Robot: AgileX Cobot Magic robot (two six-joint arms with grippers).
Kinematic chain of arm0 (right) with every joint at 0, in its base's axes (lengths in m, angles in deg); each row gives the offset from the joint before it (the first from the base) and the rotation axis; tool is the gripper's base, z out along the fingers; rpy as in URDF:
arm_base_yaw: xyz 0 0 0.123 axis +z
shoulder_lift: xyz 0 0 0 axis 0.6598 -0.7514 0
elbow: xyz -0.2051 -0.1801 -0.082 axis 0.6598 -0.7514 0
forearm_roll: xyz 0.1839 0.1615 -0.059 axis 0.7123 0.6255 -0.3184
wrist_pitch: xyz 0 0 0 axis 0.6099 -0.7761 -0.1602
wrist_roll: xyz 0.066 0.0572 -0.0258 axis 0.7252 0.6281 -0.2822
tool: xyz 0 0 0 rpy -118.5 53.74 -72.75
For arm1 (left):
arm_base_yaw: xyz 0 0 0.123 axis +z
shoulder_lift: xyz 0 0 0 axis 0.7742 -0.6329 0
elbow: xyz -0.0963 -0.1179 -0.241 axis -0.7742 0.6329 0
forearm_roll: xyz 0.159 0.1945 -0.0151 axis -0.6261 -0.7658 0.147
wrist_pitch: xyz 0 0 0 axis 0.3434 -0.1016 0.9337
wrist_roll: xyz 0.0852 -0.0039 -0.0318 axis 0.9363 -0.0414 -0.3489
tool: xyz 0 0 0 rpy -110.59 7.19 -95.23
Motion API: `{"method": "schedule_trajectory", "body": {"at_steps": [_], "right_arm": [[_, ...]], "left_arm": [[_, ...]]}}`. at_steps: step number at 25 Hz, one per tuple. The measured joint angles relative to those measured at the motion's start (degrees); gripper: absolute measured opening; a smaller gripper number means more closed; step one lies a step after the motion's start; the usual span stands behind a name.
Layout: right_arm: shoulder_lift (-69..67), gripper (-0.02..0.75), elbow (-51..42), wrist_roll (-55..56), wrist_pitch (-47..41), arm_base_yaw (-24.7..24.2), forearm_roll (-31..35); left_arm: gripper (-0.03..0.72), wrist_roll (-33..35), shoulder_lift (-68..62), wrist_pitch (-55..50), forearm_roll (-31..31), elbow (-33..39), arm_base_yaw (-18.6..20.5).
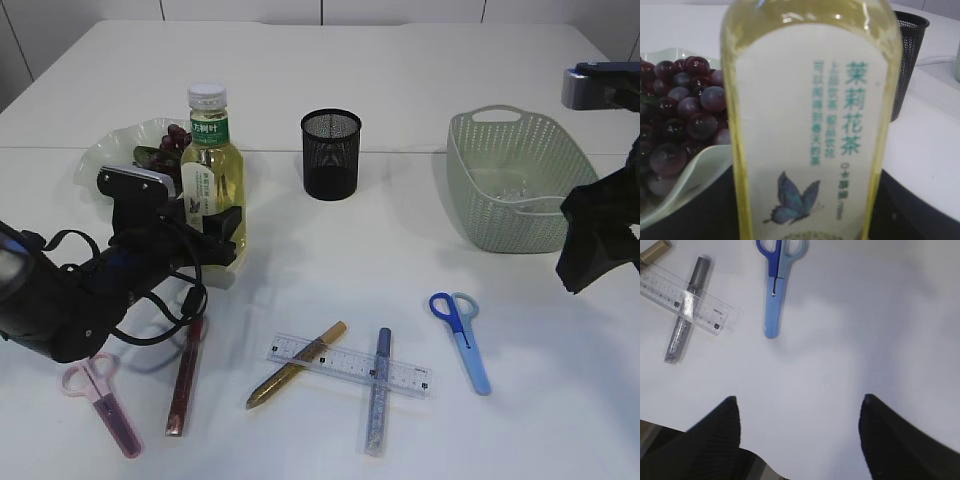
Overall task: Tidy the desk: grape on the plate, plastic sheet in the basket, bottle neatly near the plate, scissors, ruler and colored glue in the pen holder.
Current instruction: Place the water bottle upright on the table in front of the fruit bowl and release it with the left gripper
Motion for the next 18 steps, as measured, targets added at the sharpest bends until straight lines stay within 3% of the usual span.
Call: {"method": "schedule_trajectory", "body": {"at_steps": [3,18], "right_arm": [[0.0,0.575,0.0,0.0,0.1,0.0,0.0],[0.0,0.575,0.0,0.1,0.6,0.0,0.0]], "left_arm": [[0.524,0.0,0.0,0.0,0.0,0.0,0.0],[0.601,0.0,0.0,0.4,0.0,-0.1,0.0]]}}
